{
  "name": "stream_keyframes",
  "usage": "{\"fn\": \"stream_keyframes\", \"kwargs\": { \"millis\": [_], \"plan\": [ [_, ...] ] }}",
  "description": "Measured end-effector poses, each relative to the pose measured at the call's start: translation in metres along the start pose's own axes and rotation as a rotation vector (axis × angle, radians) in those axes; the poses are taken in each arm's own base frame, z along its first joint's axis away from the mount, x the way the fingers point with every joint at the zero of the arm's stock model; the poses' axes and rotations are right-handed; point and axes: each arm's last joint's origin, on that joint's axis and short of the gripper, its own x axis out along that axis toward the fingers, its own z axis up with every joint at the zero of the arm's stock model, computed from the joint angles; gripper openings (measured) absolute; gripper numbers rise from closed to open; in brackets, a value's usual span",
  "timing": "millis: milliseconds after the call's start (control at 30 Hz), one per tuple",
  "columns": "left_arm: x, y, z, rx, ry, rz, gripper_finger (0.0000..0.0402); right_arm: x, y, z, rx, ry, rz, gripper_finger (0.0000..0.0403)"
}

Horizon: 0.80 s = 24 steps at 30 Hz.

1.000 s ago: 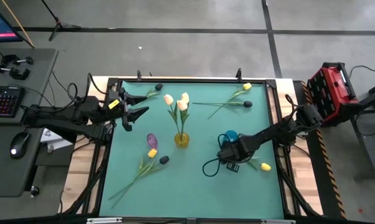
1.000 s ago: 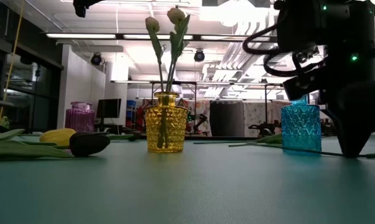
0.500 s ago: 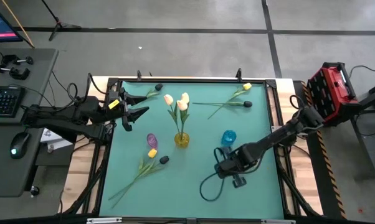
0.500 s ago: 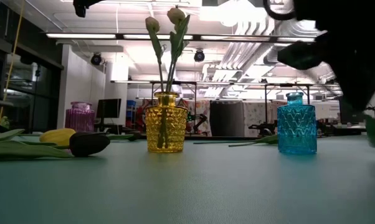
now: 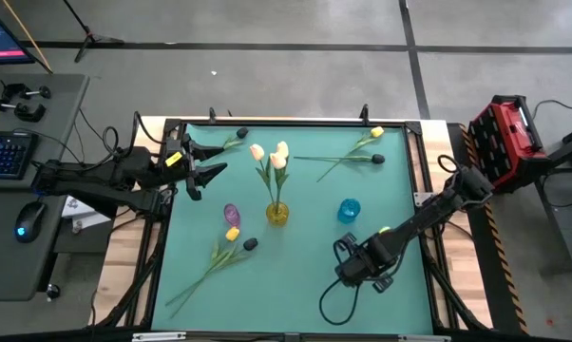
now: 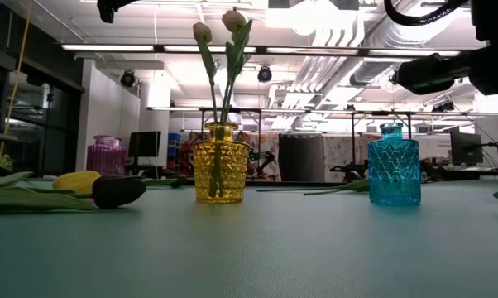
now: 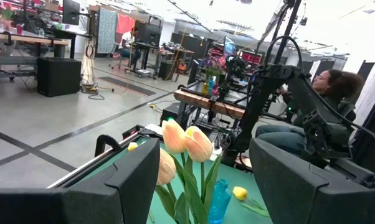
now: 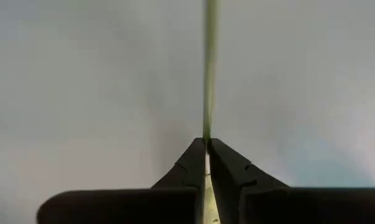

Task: Sort flowers into vase by color
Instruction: Put the bottom right yellow flower into the blue vase

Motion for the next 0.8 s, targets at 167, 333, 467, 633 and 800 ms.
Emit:
{"fn": "stream_keyframes", "kwargs": {
  "millis": [167, 333, 467, 633, 800],
  "plan": [
    [0.000, 0.000, 0.000, 0.000, 0.000, 0.000, 0.0236, -0.004, -0.001, 0.002, 0.102, 0.002, -0.018, 0.0058],
    [0.000, 0.000, 0.000, 0.001, 0.000, 0.000, 0.0236, -0.019, -0.003, 0.008, 0.260, -0.009, -0.067, 0.0144],
    [0.000, 0.000, 0.000, 0.001, 0.000, 0.000, 0.0236, -0.033, -0.007, 0.001, 0.702, 0.035, -0.104, 0.0211],
    [0.000, 0.000, 0.000, 0.000, 0.000, 0.000, 0.0236, -0.033, 0.007, -0.011, 1.347, 0.014, -0.109, 0.0267],
    [0.000, 0.001, 0.000, 0.000, -0.006, 0.028, 0.0236, -0.017, 0.024, -0.014, 1.849, -0.050, -0.098, 0.0281]
  ]
}}
